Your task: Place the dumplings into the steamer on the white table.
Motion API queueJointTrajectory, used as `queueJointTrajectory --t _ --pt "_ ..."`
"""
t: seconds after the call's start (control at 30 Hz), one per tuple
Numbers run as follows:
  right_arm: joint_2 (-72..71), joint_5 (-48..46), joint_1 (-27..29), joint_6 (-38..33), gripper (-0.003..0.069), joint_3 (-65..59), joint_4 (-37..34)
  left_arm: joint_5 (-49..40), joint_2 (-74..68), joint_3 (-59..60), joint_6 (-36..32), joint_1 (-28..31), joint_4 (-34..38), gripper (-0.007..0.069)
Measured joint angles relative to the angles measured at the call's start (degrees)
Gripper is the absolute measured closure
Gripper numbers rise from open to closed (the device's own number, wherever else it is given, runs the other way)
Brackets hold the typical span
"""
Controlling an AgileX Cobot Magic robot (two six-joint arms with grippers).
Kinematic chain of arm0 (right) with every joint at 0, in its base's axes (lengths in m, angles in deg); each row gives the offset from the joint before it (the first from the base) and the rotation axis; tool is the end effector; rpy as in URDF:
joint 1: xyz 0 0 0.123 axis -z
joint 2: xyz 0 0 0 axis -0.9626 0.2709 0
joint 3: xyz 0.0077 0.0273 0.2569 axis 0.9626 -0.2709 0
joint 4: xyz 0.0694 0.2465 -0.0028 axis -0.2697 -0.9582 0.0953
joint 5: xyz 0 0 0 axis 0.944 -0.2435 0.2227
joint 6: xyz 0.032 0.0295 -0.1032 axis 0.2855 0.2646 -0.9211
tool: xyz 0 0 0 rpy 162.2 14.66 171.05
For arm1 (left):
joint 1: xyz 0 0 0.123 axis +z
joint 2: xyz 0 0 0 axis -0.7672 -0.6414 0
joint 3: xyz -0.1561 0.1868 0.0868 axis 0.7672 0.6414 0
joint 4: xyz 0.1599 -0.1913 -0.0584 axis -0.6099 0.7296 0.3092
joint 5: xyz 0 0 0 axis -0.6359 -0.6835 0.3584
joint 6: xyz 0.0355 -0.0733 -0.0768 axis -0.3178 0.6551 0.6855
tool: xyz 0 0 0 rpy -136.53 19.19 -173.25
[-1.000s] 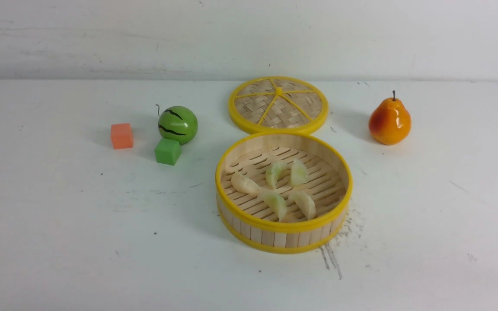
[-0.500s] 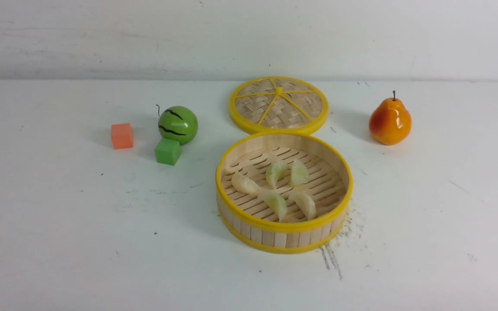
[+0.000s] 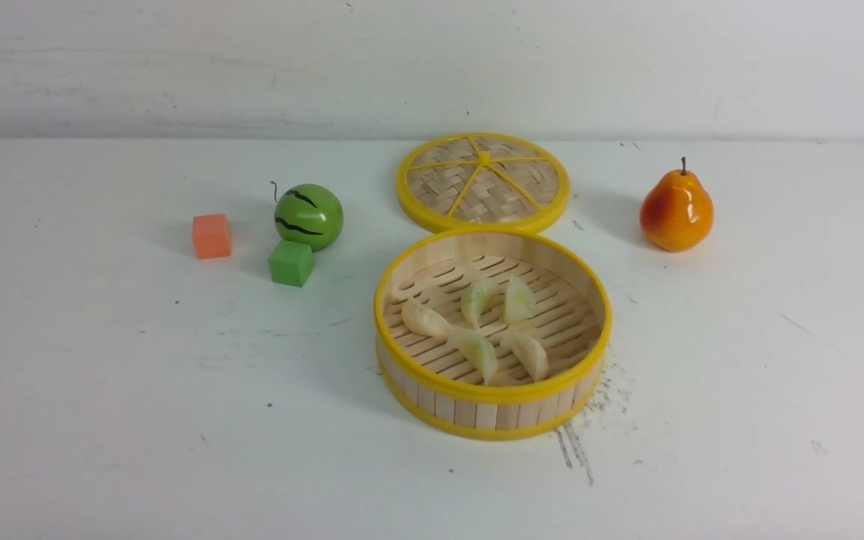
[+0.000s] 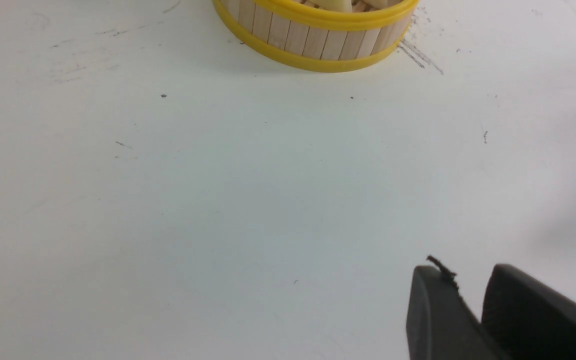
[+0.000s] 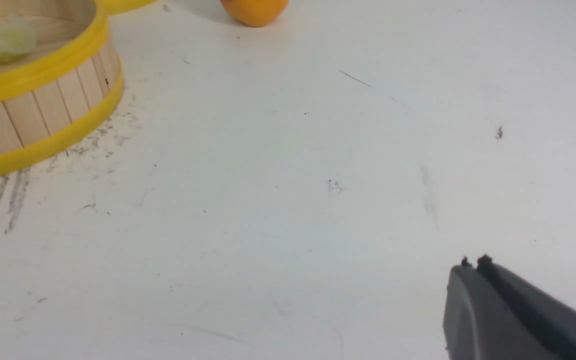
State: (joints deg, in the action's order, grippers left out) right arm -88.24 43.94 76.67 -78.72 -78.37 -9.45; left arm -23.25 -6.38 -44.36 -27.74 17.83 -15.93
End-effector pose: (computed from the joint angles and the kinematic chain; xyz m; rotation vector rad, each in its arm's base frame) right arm 0.1038 -0.0069 0.1677 0.0931 1.8632 -0.0206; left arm 0.0759 -0.0591 0.2861 0.4696 2.1032 -0.5227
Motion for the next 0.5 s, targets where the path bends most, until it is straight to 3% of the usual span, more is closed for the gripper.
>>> queueJointTrajectory --t 0.5 --pt "0.0 -0.17 0.0 -0.2 0.0673 0.04 0.13 0.0 0.0 0.0 0.0 0.0 0.0 0.0481"
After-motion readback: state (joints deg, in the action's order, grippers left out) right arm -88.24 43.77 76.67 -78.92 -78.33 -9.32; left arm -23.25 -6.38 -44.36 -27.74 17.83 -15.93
